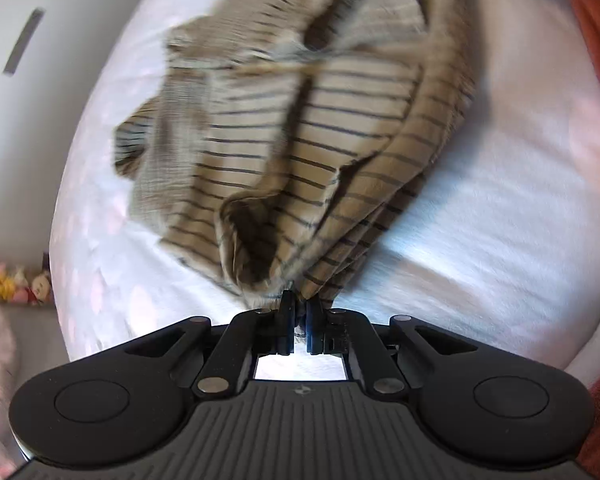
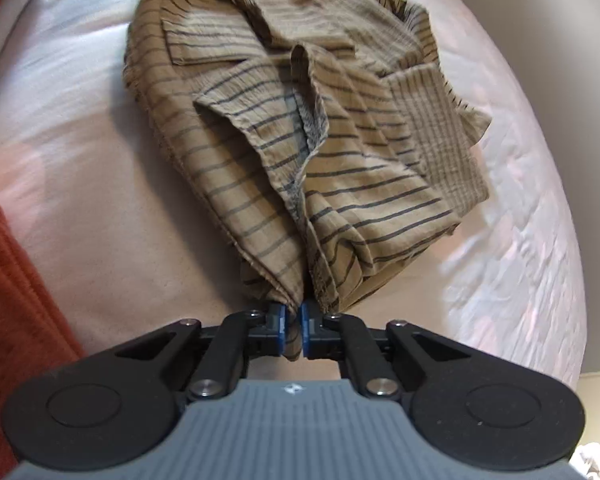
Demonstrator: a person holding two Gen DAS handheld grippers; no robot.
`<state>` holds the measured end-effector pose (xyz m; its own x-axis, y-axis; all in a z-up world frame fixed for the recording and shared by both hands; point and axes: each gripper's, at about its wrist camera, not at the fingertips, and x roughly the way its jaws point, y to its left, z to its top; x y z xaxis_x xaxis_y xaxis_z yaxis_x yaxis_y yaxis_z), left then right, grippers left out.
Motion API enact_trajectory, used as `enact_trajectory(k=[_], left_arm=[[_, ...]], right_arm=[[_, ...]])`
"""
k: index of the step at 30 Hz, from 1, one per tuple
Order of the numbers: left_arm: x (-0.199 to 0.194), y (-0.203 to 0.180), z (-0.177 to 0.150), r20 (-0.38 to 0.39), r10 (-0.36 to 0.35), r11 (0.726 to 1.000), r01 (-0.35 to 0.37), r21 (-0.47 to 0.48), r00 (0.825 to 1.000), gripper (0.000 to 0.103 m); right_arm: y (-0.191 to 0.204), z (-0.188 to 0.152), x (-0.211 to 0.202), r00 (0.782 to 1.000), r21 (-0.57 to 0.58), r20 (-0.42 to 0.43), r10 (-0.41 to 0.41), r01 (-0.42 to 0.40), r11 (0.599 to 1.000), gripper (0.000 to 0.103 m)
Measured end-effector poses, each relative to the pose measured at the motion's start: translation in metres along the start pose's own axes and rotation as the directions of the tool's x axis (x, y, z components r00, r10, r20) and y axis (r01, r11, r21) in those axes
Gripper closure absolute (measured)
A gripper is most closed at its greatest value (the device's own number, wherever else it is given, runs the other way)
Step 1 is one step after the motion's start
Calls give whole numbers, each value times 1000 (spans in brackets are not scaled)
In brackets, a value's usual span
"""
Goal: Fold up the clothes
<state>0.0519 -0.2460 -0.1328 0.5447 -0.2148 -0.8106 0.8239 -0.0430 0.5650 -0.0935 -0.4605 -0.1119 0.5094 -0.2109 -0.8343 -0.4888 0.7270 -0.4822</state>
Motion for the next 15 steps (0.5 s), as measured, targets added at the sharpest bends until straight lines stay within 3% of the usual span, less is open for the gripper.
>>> enact_trajectory(k=[5,12,15], left_arm=[[-22,20,-6,28,-44,999,44,-8,999,101],[0,-19,-9,-74,-96,987,104,122,993,101],[-2,-21,-11,-72,-78,988,87,127,994,100]], right_arm=[[-5,-12,-24,998,-71,54,-9,13,997,98],[2,-15,-11,998,-74,11,60,-59,995,98],[-4,-16,-6,996,-44,-13,90,-90,995,93]])
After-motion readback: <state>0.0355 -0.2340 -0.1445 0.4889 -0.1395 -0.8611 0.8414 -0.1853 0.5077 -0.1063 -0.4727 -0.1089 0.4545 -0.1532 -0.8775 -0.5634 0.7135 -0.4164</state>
